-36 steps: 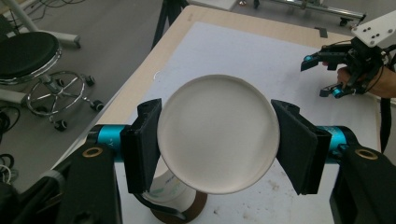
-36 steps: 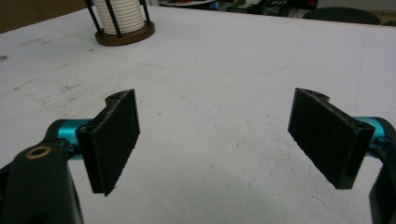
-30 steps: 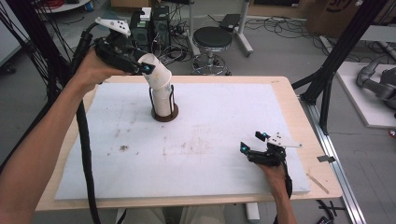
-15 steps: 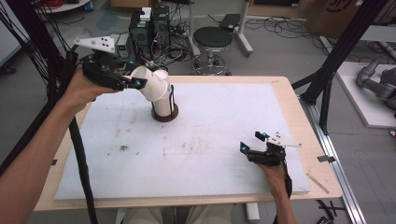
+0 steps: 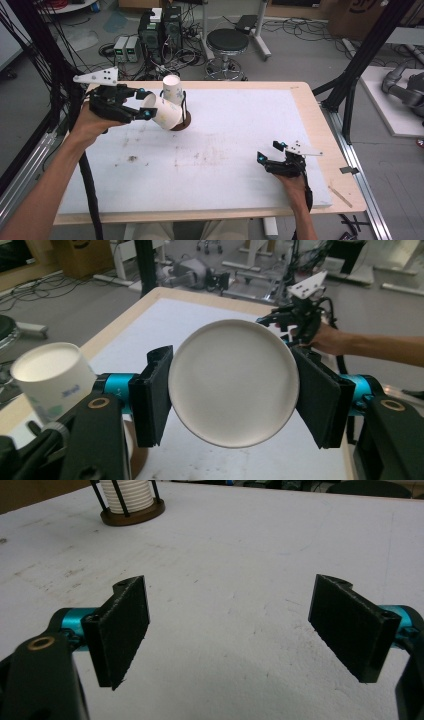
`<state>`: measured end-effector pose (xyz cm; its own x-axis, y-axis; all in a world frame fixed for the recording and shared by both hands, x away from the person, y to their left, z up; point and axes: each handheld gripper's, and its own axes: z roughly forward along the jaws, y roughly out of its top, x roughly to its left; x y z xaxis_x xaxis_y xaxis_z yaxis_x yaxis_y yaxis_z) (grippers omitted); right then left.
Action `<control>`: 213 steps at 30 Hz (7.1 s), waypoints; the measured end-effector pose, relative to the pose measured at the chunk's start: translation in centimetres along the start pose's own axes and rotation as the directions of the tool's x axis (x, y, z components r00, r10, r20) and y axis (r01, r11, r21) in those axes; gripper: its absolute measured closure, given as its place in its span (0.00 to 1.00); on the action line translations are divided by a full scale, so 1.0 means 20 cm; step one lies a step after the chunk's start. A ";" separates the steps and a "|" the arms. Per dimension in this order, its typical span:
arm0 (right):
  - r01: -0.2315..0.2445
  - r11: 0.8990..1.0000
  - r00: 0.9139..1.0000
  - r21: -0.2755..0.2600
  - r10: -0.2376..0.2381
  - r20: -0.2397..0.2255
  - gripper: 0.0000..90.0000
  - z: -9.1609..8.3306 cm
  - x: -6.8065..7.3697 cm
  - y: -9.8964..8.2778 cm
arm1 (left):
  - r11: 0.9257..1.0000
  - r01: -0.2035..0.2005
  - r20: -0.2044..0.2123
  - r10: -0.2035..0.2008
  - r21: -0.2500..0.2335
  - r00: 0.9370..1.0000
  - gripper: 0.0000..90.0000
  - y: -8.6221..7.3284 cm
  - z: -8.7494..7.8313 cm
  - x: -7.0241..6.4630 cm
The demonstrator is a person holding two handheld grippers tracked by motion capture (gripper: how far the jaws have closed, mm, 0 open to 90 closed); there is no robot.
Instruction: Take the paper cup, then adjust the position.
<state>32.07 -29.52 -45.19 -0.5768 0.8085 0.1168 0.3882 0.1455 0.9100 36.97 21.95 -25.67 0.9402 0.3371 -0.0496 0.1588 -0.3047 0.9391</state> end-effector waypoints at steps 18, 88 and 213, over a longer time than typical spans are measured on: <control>-0.001 1.000 1.000 0.007 0.001 -0.001 0.19 0.00 0.00 0.00 | 0.998 0.004 0.022 -0.002 -0.058 1.000 0.41 -0.31 0.01 -0.11; 0.103 0.994 0.950 -0.031 -0.107 -0.294 0.19 -0.02 0.01 0.34 | 0.994 0.035 0.088 -0.025 -0.105 0.996 0.41 -0.45 0.16 -0.14; 0.359 0.931 0.558 -0.073 -0.276 -0.782 0.38 0.46 0.65 0.65 | 0.988 0.012 0.190 0.018 -0.155 0.982 0.02 -0.30 0.34 -0.24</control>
<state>36.25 -11.98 -35.52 -0.9915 -0.0348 0.1250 0.1023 0.3838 0.9177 33.61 16.15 -33.37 0.9830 0.1561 -0.0964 0.1213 -0.1585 0.9799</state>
